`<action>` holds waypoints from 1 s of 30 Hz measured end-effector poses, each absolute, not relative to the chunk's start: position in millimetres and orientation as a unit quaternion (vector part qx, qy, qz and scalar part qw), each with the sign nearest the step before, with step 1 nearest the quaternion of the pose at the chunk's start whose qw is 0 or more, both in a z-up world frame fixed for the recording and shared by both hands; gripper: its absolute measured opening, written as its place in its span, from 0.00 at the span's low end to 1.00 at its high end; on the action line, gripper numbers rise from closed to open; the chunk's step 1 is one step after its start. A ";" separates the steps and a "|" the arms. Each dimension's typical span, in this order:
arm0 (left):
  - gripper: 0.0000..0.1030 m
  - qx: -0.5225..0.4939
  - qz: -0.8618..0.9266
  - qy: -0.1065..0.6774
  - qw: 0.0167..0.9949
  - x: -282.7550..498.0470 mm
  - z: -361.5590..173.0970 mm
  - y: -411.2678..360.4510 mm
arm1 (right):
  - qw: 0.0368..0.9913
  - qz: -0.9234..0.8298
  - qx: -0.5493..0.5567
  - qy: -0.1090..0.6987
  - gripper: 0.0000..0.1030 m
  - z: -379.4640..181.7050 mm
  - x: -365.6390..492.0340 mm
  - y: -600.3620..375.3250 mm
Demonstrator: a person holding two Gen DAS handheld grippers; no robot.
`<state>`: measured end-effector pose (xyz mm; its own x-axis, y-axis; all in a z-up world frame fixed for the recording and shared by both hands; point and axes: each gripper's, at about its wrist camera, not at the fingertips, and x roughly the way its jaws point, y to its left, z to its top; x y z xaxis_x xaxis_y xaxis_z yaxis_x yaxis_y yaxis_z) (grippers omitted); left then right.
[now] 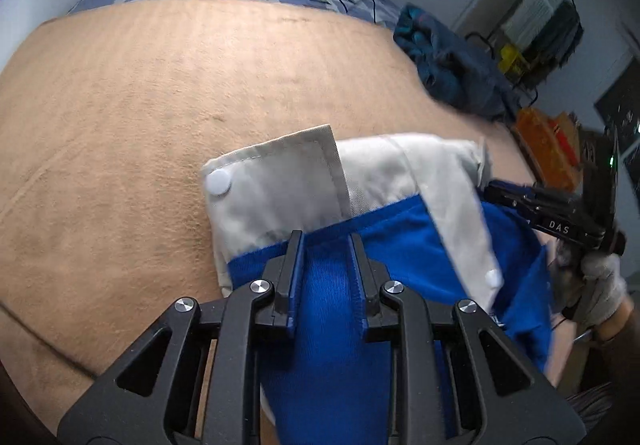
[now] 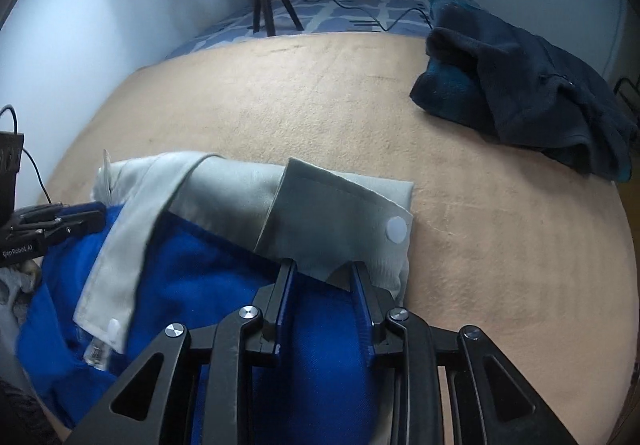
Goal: Fold large clothes
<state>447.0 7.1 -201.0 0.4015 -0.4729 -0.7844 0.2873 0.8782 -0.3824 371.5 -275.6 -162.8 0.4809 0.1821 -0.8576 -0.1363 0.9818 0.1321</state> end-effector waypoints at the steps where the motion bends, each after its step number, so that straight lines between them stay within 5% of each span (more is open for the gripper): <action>1: 0.23 -0.100 -0.226 0.493 0.834 444.3 -193.4 12.4 | 0.862 0.094 0.041 0.496 0.25 -157.0 368.0 -280.4; 8: 0.23 -0.109 -0.231 0.475 0.842 397.7 -169.4 50.3 | 0.866 0.142 0.086 0.472 0.25 -115.1 313.8 -302.6; 18: 0.23 -0.079 -0.215 0.528 0.818 383.3 -217.9 44.2 | 0.835 0.136 0.012 0.533 0.15 -164.7 294.4 -291.0; 22: 0.31 -0.112 -0.211 0.536 0.809 384.7 -216.4 56.2 | 0.836 0.138 0.018 0.531 0.15 -166.0 293.1 -292.9; 24: 0.40 -0.148 -0.206 0.534 0.806 382.9 -210.2 71.0 | 0.844 0.149 0.039 0.514 0.22 -154.9 288.2 -302.1; 28: 0.73 -0.272 -0.217 0.525 0.777 381.6 -206.3 108.7 | 0.864 0.150 0.125 0.463 0.62 -135.8 274.1 -340.2; 30: 0.74 -0.345 -0.225 0.525 0.745 383.2 -214.1 127.0 | 0.857 0.159 0.181 0.456 0.70 -138.5 270.1 -357.6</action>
<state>383.2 127.0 -214.1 0.3487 -0.6969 -0.6267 -0.0278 0.6607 -0.7502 270.1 -357.6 -138.5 0.5334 0.4378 -0.7237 -0.1084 0.8839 0.4549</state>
